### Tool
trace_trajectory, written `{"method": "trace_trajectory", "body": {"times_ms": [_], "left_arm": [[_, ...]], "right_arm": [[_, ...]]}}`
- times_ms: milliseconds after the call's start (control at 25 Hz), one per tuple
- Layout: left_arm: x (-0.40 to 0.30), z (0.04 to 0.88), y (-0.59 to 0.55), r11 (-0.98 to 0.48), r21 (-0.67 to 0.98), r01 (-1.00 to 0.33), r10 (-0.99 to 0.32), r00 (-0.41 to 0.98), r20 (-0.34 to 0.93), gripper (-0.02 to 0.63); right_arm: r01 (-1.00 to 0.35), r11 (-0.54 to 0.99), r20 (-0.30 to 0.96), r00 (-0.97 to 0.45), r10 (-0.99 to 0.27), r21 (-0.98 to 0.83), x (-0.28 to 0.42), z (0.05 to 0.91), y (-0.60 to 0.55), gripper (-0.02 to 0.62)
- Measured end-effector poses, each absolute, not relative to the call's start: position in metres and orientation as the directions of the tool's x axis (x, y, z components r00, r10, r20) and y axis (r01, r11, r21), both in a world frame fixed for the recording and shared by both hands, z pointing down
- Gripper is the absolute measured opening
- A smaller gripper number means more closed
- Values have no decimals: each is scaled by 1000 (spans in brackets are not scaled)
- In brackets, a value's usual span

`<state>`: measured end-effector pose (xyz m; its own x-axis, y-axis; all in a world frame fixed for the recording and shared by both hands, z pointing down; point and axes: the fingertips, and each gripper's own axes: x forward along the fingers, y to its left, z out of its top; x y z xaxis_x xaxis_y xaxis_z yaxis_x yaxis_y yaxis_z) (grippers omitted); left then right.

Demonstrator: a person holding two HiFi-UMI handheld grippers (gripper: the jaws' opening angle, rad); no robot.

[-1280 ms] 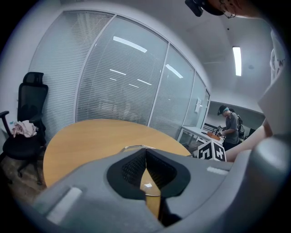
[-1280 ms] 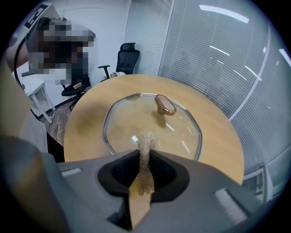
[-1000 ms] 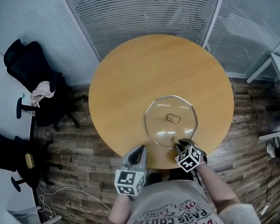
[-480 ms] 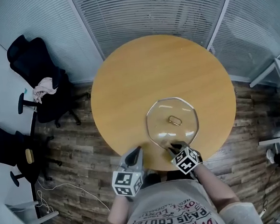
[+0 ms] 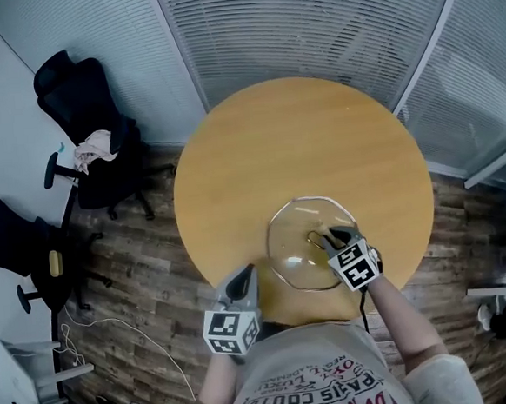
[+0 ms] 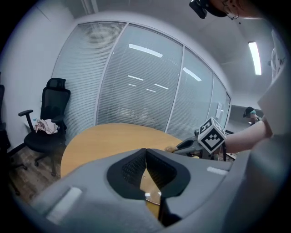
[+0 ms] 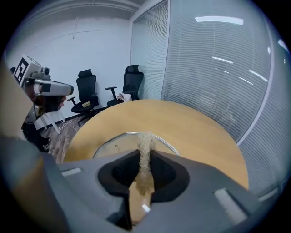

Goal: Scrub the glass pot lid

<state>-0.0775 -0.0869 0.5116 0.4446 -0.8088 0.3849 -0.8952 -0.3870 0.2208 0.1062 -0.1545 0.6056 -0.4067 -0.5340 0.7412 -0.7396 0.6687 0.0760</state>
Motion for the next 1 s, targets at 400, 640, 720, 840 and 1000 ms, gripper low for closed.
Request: {"method": "trace_trajectory", "body": {"times_ms": [400,640,720,840,1000], "left_arm": [[-74,517,-98,-280,223,-934,-843,350,408,8],[-83,523,-95,-230,219,-948,-851,305,427,8],[-88,524,-94,-222,217,-951,-853,297,430,8],[-91,524,-95,-216,210,-954,-858,288,426,8],[-88,521,-93,-238,195,-951,-862,300,410,8]], "right_arm": [[-671,742,871,-360,-335,8,131,673,-202,64],[-671,741,882,-366,-297,-29,122,686,-212,65],[-653,757,884,-372,-283,-32,113,685,-214,64],[-618,785,888,-377,-263,-30,100,685,-216,64],[-607,793,900,-375,-223,-57,94,693,-219,64]]}}
